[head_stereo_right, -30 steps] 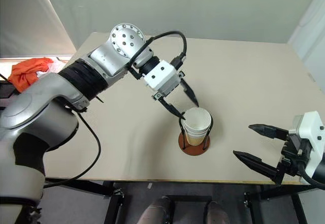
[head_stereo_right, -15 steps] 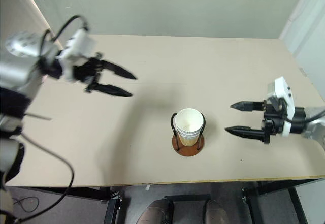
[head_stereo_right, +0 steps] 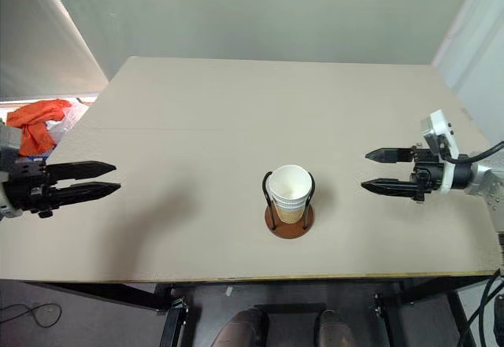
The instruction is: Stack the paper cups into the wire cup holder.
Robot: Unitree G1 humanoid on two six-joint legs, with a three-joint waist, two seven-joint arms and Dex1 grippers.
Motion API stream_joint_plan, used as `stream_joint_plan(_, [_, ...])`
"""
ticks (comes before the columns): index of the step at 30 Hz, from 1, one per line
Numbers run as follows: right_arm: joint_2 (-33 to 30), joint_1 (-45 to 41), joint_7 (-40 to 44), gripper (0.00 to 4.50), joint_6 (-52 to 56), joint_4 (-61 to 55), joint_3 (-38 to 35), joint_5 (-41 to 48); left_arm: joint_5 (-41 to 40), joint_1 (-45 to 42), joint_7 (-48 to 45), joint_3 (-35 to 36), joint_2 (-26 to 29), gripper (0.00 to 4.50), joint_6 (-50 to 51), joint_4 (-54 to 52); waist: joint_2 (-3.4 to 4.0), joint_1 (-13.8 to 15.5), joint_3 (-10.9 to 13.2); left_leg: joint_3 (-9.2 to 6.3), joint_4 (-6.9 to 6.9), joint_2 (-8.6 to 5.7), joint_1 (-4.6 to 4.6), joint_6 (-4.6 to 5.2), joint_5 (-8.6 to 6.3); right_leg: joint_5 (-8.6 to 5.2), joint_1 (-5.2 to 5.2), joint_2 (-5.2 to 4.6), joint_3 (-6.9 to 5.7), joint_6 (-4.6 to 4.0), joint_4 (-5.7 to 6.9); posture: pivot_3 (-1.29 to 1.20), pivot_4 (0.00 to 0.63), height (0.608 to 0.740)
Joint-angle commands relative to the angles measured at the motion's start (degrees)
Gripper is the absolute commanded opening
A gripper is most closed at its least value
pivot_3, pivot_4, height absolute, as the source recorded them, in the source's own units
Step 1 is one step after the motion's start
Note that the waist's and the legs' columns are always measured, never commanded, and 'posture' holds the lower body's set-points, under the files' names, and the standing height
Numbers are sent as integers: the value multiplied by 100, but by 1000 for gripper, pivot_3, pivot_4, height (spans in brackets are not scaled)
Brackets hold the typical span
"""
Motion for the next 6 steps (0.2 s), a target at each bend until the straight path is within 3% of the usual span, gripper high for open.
stream_joint_plan(1, [60, -203, 120, 4471, -115, 111, -41, -133, 10, -9, 179, 392, -102, 2613, 133, -365, 1, -14, 0, -8, -10, 3, 1, -9, 21, 14, -3, 4, -2, -23, 0, 0, 150, 740])
stream_joint_plan(6, [112, -233, 182, 4471, -122, 167, -93, -219, 107, 171, 308, 537, -332, 2613, 258, -629, 1, -63, 0, -16, -51, 3, 6, -59, 68, 50, -13, 7, -4, -83, -1, 0, 150, 740])
